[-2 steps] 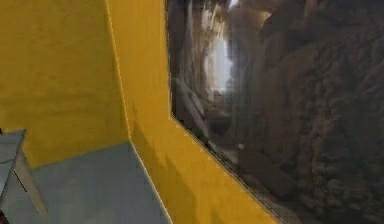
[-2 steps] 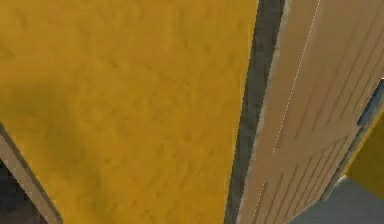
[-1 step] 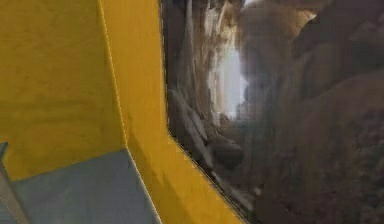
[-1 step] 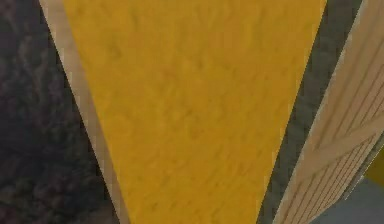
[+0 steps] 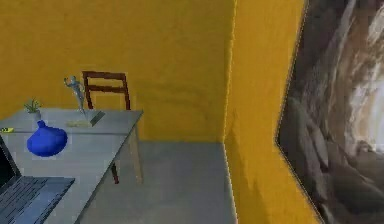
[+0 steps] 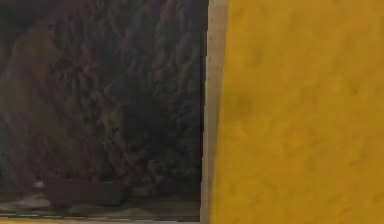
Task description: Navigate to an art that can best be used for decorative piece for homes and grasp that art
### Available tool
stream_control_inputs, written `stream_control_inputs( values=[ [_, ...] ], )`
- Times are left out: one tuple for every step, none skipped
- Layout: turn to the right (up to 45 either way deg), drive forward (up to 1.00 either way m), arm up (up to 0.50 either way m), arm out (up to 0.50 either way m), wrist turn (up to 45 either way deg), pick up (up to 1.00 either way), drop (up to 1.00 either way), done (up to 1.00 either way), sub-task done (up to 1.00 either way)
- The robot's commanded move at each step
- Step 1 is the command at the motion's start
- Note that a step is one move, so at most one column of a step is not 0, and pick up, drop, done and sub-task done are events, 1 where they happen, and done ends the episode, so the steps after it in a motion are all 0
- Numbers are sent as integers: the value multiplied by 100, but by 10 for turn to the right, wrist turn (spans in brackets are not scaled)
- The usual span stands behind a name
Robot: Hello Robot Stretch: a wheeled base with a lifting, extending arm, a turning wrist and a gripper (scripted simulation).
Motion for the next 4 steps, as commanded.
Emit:
stream_control_inputs(
  values=[
    [0,100,0,0,0,0,0,0,0],
    [-60,0,0,0,0,0,0,0,0],
    [0,45,0,0,0,0,0,0,0],
    [450,0,0,0,0,0,0,0,0]
  ],
)
